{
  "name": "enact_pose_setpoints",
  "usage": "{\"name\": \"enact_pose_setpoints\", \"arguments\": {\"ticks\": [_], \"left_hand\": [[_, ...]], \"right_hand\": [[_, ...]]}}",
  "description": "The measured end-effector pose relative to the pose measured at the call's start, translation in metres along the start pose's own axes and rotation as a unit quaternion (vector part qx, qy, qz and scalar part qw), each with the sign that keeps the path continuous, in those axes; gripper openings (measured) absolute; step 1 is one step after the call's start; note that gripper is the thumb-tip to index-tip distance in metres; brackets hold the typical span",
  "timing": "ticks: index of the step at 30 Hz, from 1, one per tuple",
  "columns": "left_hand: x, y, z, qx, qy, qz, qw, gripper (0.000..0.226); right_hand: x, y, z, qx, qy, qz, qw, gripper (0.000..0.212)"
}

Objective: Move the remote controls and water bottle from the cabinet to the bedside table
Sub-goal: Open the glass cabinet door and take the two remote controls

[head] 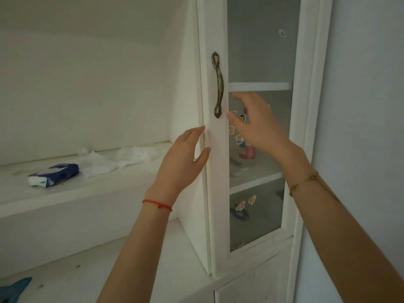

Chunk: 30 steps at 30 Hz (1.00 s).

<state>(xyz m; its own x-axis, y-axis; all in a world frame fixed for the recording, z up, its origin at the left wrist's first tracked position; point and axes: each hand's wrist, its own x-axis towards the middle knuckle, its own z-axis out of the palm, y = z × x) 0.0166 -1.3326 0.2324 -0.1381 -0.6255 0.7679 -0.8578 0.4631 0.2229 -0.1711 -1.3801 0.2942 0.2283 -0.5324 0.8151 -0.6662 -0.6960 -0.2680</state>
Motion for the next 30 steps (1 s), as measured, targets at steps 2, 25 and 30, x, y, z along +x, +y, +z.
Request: {"name": "enact_pose_setpoints", "arguments": {"ticks": [2, 25, 30], "left_hand": [[0.002, -0.001, 0.007, 0.011, 0.011, -0.011, 1.000, 0.054], [-0.011, 0.012, 0.037, -0.026, -0.007, -0.088, 0.996, 0.062], [-0.016, 0.016, 0.038, -0.041, -0.016, -0.092, 0.995, 0.063]], "right_hand": [[0.013, -0.004, 0.007, 0.019, 0.013, 0.005, 1.000, 0.052], [0.068, -0.023, 0.028, 0.125, 0.083, 0.051, 0.987, 0.015], [0.066, -0.026, 0.023, 0.132, 0.069, 0.052, 0.987, 0.015]]}}
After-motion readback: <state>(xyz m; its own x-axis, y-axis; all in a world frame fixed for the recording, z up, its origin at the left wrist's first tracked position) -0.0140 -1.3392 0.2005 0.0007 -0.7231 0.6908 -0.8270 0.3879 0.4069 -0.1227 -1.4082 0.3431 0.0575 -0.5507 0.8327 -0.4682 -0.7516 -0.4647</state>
